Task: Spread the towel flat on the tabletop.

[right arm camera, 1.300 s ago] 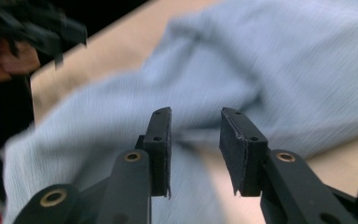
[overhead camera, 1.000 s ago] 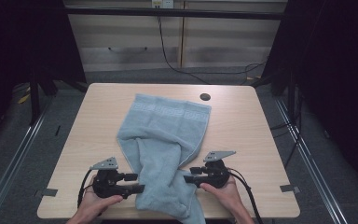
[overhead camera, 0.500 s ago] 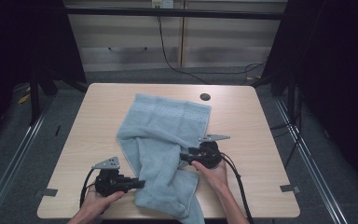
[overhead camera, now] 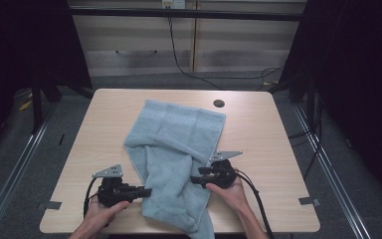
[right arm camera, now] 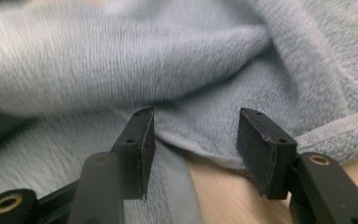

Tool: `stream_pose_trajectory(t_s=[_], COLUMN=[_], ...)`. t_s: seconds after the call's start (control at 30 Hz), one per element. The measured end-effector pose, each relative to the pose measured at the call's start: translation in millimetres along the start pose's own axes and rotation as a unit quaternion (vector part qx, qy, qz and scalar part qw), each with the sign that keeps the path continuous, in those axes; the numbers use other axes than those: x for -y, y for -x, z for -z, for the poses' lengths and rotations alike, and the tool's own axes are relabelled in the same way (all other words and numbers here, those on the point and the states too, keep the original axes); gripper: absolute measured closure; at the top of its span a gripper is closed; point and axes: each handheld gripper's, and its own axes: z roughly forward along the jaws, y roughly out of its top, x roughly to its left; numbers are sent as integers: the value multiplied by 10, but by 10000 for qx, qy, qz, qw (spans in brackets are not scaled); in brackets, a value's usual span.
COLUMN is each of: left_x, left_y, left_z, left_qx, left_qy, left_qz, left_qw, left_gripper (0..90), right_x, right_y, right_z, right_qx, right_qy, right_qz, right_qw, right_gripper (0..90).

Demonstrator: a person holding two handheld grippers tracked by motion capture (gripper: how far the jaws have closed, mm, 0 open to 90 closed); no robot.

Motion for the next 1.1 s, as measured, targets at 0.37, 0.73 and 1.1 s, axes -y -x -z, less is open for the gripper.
stream_pose_trajectory(t_s=[0.37,0.73,1.1], left_x=[-110,-323,-202], left_y=[9,98,-138], left_z=[283,416,273], left_qx=[-13,76,-398], left_qy=[553,850,496], left_qz=[14,-45,230], left_qw=[9985,9963,9977], left_gripper=[849,844,671], right_x=[57,-28,86], right_y=[57,329,703], right_z=[176,1093,1060], right_qx=[512,804,1614], right_qy=[184,1144,682], right_qz=[194,-71,-478], right_qw=[9983,9902,9834], right_gripper=[900,900,821])
